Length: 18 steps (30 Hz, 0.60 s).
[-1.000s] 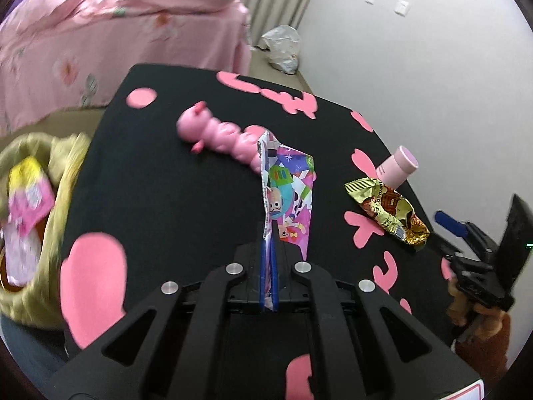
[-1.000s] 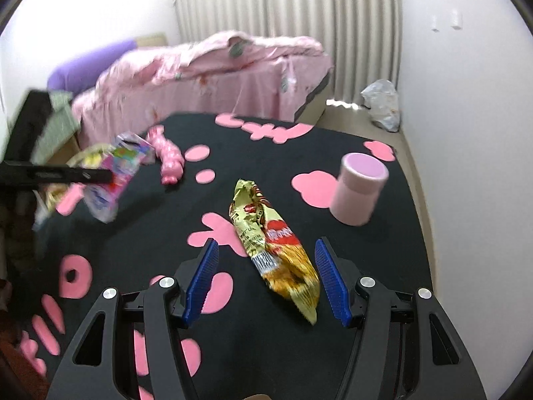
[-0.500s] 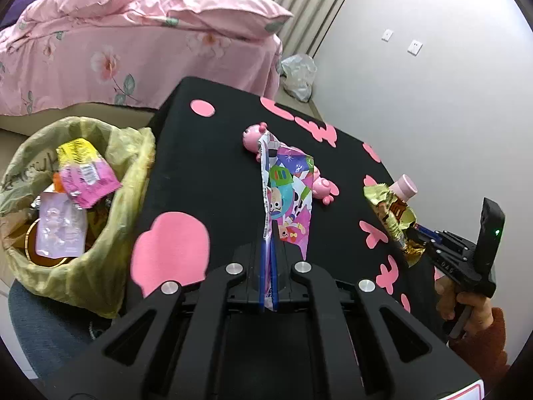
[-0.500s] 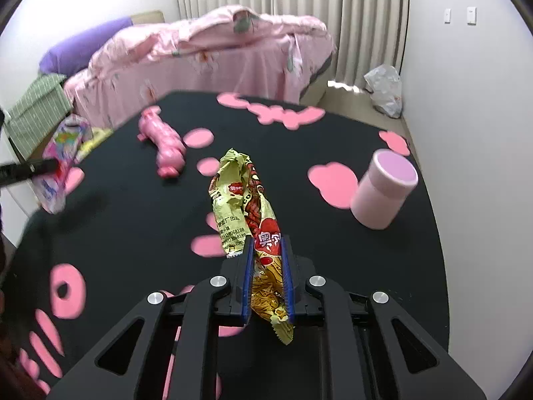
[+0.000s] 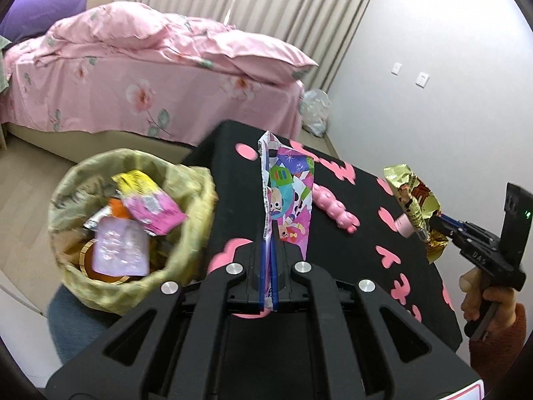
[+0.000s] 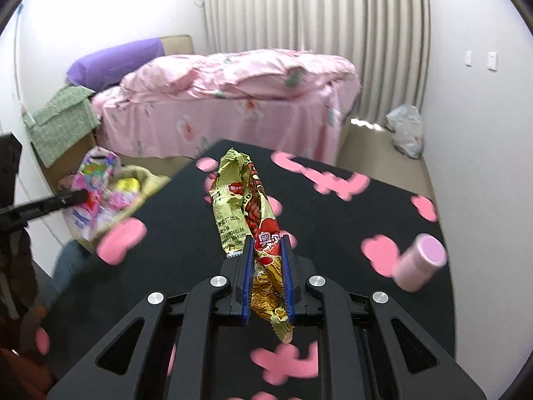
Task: Collect trash
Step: 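Carry the Kleenex packet and gold snack bag over the yellow-green trash bag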
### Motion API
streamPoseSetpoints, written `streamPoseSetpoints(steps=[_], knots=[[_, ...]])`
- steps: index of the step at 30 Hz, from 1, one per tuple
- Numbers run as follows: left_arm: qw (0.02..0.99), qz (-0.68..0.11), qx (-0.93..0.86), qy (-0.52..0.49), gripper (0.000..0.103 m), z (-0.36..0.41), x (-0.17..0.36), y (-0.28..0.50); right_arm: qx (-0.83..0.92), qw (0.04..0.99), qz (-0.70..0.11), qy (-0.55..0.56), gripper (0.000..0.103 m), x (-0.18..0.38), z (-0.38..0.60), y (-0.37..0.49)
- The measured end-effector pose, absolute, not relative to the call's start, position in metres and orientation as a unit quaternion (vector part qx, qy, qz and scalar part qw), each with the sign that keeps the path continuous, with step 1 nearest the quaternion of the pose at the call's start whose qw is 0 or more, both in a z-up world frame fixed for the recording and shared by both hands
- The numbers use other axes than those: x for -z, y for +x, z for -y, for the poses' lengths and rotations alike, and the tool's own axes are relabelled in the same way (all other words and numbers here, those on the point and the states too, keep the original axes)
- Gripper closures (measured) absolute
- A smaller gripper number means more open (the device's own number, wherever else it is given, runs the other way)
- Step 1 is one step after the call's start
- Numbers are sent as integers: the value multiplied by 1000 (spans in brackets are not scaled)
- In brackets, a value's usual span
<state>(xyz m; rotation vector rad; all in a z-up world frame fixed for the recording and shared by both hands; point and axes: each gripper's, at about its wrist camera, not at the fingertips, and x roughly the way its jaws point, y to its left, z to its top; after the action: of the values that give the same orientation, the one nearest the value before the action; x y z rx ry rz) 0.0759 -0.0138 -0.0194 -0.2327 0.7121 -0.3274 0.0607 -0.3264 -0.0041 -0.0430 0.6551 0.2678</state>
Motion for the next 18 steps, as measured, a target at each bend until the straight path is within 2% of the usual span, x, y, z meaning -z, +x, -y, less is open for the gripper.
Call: streamPoseSetpoints(steps=[10, 18], knots=[[933, -322, 87, -134, 101, -52, 18, 78, -205, 925, -315, -48, 88, -22, 225, 86], [929, -319, 27, -184, 101, -110, 27, 89, -253, 910, -318, -81, 88, -20, 150, 104]])
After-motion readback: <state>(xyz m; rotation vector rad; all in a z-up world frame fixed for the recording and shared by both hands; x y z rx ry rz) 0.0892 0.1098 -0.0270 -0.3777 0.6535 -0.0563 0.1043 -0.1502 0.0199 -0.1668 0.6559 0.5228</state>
